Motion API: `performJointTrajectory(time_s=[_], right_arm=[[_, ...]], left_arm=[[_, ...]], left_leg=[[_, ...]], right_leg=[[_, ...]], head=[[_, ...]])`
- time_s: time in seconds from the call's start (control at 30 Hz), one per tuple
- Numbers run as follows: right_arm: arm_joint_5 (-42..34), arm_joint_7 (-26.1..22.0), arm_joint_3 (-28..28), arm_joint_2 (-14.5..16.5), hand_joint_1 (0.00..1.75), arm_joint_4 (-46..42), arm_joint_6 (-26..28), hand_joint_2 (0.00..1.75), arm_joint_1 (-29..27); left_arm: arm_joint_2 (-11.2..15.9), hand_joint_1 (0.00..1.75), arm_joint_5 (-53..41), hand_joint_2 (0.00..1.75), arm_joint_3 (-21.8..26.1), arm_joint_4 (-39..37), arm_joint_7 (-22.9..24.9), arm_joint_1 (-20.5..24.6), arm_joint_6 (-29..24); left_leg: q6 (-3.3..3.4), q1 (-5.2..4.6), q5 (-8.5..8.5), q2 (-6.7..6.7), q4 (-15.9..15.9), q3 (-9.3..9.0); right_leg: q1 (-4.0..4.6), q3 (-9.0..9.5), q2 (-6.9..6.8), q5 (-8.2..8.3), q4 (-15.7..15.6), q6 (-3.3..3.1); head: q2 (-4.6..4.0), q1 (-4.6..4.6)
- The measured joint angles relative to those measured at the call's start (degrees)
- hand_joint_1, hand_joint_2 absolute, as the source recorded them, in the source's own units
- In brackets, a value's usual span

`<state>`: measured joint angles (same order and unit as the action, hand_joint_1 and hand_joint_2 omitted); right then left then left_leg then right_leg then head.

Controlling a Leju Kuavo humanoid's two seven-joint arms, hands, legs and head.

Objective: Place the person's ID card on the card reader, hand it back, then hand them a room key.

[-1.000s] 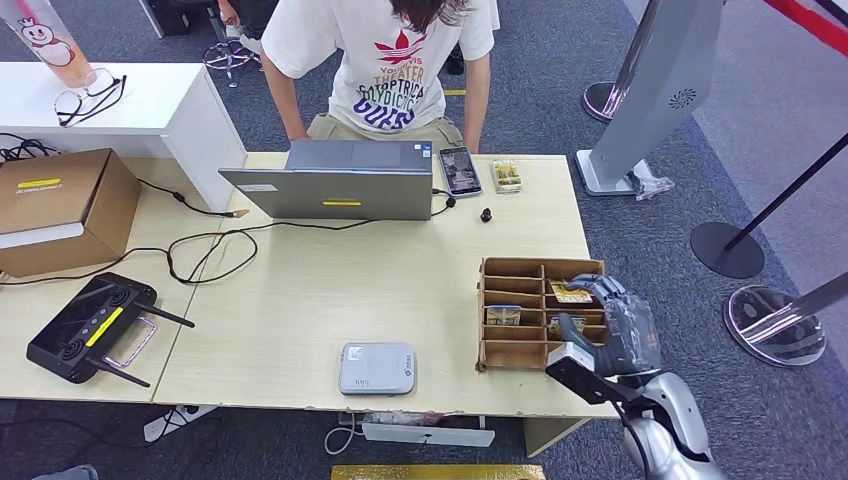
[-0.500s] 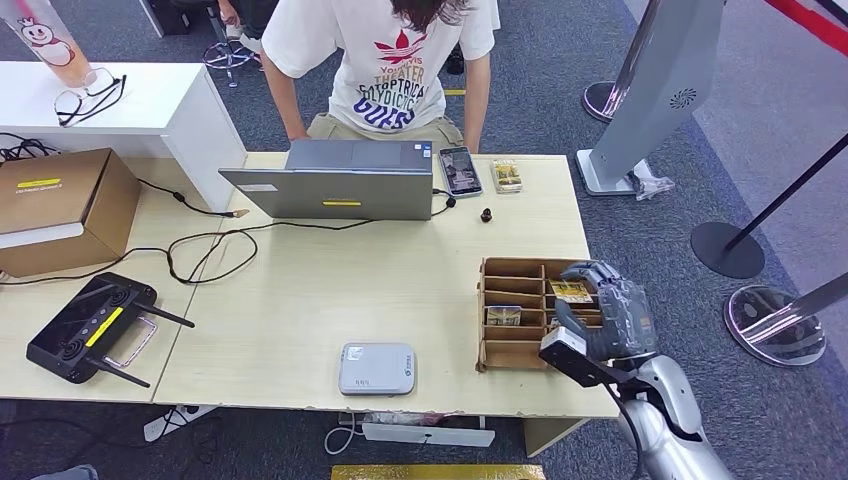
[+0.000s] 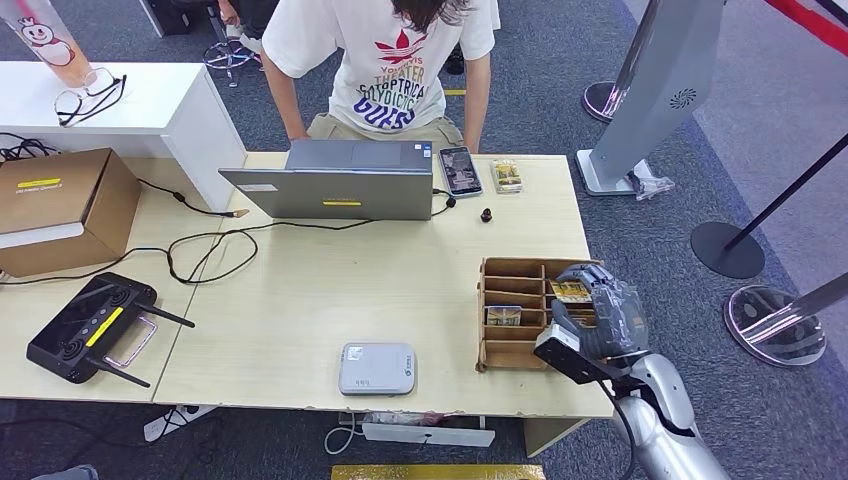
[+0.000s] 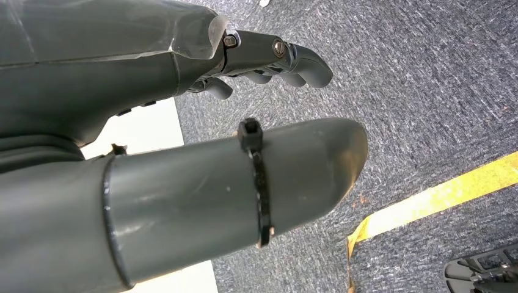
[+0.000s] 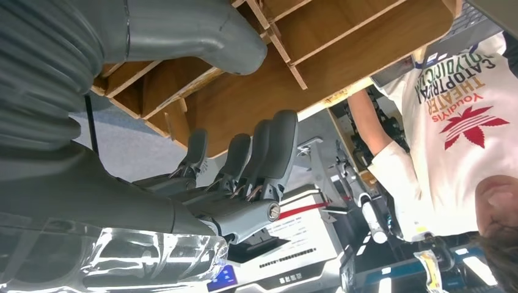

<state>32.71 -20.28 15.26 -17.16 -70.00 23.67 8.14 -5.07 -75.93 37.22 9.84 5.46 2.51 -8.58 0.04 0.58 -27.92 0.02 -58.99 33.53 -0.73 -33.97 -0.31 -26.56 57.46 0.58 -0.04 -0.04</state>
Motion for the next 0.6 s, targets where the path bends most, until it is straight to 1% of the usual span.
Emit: performJointTrajectory(time_s=[0.43, 0.5, 0.6], right_arm=[[0.01, 0.67, -0.59, -0.04, 0.81, 0.6, 0.96, 1.75, -1.32], [0.01, 0.74, -0.86, -0.11, 0.8, 0.55, 0.96, 1.75, -1.64], [0.01, 0.85, -1.22, -0.17, 0.84, 0.5, 0.92, 1.75, -1.87]], left_arm=[[0.0, 0.0, -0.47, 0.0, 0.0, 0.0, 0.01, 0.0, -0.08], [0.0, 0.0, -0.51, 0.0, 0.0, 0.0, 0.02, -0.01, -0.07], [0.0, 0.0, -0.52, 0.0, 0.0, 0.0, 0.02, 0.0, -0.05]], left_leg=[[0.0, 0.0, 0.0, 0.0, 0.0, -0.01], [0.0, 0.0, 0.0, 0.01, 0.0, -0.01], [0.0, 0.0, 0.0, 0.01, 0.0, -0.02]], right_leg=[[0.0, -0.01, 0.01, 0.0, 0.0, 0.0], [0.0, -0.01, 0.01, 0.0, 0.0, 0.0], [0.0, 0.0, 0.01, 0.0, 0.0, 0.0]], head=[[0.0, 0.0], [0.0, 0.0], [0.0, 0.0]])
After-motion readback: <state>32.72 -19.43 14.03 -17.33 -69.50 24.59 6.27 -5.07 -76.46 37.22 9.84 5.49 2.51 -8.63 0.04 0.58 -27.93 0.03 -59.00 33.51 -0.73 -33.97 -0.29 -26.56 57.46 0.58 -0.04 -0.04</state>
